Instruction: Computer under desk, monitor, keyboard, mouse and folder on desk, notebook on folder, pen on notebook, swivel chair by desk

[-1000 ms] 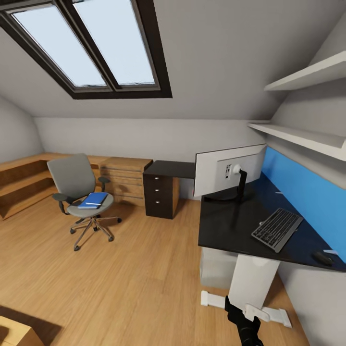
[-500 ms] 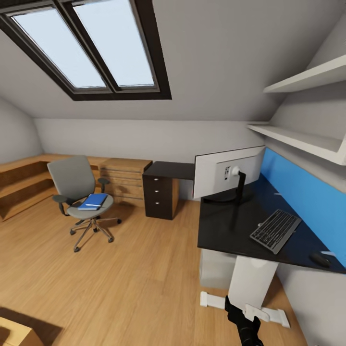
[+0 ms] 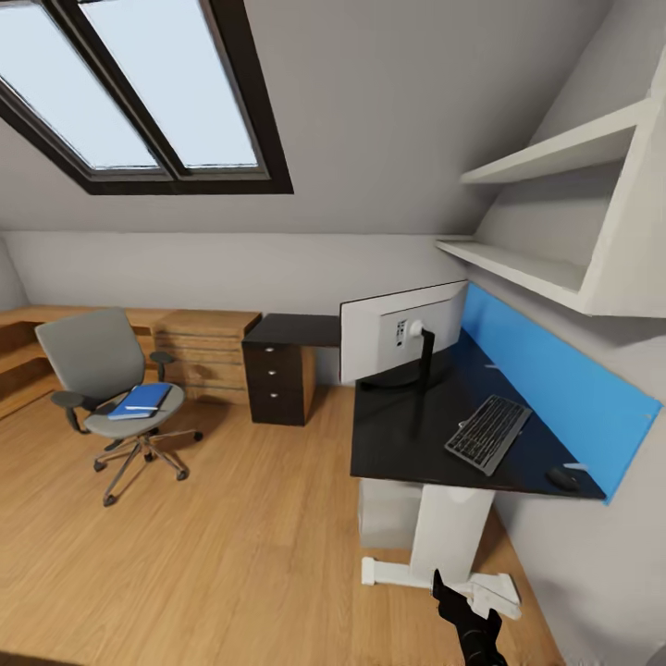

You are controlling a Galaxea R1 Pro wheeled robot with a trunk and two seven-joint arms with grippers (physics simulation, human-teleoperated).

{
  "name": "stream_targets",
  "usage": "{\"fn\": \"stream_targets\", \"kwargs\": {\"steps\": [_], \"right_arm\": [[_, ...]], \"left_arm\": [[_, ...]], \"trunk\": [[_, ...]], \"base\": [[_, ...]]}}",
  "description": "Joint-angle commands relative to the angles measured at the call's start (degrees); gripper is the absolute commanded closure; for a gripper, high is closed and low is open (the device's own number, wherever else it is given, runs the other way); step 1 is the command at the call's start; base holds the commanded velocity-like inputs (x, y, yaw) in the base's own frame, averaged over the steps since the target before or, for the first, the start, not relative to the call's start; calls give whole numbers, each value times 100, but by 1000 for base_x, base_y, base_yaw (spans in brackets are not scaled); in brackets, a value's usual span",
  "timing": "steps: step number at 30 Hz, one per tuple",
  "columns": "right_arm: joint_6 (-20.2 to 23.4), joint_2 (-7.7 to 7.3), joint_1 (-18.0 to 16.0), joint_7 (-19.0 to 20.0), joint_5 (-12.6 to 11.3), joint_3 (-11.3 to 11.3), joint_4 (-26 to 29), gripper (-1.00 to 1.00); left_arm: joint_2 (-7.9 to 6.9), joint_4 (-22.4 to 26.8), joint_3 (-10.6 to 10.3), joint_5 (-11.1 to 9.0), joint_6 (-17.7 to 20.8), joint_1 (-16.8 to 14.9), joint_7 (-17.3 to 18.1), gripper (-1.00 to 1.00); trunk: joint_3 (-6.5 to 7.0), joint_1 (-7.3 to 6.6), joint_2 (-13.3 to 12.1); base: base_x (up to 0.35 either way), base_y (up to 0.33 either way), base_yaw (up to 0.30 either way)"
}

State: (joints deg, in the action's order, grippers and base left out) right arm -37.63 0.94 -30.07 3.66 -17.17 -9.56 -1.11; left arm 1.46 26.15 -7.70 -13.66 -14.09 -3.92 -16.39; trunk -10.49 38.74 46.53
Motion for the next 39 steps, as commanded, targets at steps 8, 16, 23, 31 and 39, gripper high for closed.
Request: {"fn": "stream_targets", "kwargs": {"steps": [8,16,23,31,39], "right_arm": [[-16,3,-8,38,-14,-44,-12,-100],[-16,3,-8,38,-14,-44,-12,-100],[-8,3,-8,31,-14,-44,-12,-100],[-85,-274,-15,-35,-60,-80,305,-100],[3971,-595,-24,-975,-10,-56,3787,-100]], "left_arm": [[2,29,-48,-56,-108,-3,-61,-100],[6,30,-46,-57,-111,-3,-63,-100],[6,31,-46,-175,-104,-3,-49,-100],[-20,31,-42,-204,-91,-3,-24,-100],[-15,31,-39,-202,-107,-3,-29,-100]], "trunk": [[136,-175,-316],[272,-351,-637],[391,-505,-917],[535,-680,-1238],[570,-724,-1319]], "base": [[-62,-24,-268],[-274,-107,-240],[-62,-29,-46],[-2,-1,-2],[0,0,0]]}}
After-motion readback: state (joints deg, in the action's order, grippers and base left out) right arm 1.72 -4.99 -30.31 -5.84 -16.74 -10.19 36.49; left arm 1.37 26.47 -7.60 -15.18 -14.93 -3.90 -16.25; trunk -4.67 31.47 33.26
